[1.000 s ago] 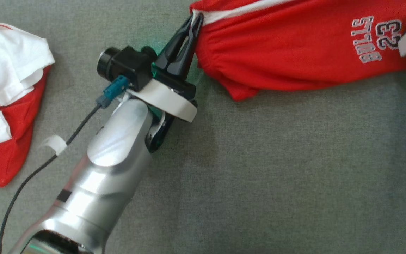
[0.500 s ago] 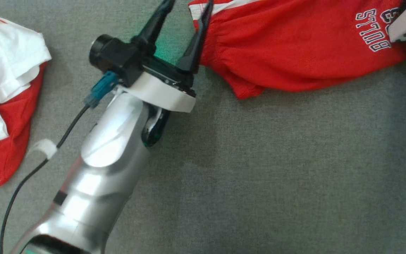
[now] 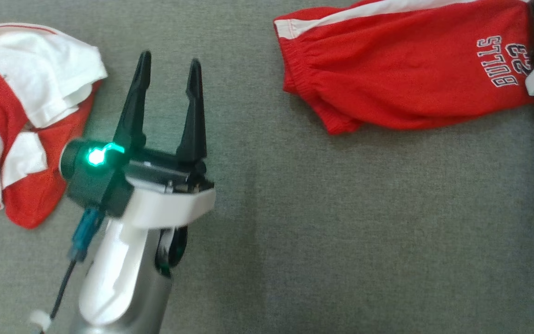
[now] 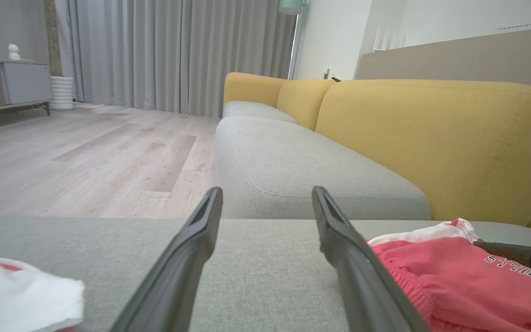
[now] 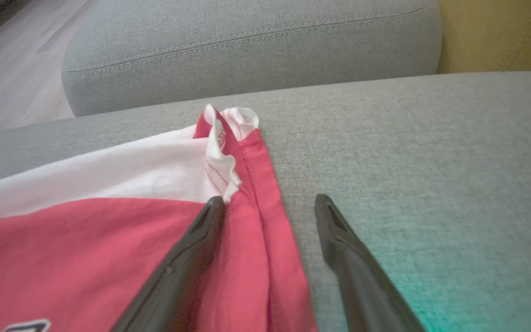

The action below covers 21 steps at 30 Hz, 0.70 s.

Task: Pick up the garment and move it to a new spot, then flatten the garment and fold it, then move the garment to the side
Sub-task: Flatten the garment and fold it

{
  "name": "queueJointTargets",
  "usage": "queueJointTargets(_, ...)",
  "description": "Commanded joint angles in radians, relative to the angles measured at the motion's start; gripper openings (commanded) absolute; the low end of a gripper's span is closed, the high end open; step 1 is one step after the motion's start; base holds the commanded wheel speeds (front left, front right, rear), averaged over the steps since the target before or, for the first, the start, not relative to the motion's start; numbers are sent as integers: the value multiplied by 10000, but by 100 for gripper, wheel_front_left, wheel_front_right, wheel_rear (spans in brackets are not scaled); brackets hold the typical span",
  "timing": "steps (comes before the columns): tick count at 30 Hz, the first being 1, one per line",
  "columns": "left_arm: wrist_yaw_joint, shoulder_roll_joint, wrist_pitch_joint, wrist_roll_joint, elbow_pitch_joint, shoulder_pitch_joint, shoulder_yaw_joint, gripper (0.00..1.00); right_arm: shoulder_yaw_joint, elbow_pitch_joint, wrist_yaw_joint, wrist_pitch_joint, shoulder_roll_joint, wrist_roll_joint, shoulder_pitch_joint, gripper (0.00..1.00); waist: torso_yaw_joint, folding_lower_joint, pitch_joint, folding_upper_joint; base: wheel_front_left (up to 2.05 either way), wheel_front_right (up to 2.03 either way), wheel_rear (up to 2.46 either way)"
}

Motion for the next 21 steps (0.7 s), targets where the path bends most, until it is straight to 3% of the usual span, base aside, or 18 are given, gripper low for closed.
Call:
queueJointTargets(1, 117, 136, -49, 162, -659, 336, 378, 100, 340, -59, -9, 442, -76, 289, 611, 69, 161, 3, -136, -1, 0, 0, 0)
queueJointTargets(2, 158, 136, -49, 202, -808, 517, 393, 100, 384, -119, -9, 481, -138, 418, 671, 20, 192, 3, -182, -1, 0, 0, 0)
queueJointTargets(3, 196, 136, -49, 260, -929, 675, 401, 100, 431, -207, -9, 479, -175, 553, 730, 0, 206, 3, -226, -1, 0, 0, 0)
queueJointTargets(9, 331, 136, -49, 563, -1231, 1376, 561, 100, 494, -582, -9, 25, -425, 1211, 1042, 0, -121, 3, -756, -1, 0, 0, 0)
queueJointTargets(17, 232, 136, -49, 820, -1397, 2044, 904, 100, 400, -695, -9, -467, -1732, 1544, 1503, 0, -779, 3, -1436, -1, 0, 0, 0)
queueJointTargets(21, 171, 136, -49, 861, -1432, 2221, 981, 100, 366, -1119, -9, -427, -2008, 1705, 1416, 0, -979, 3, -1633, -1, 0, 0, 0)
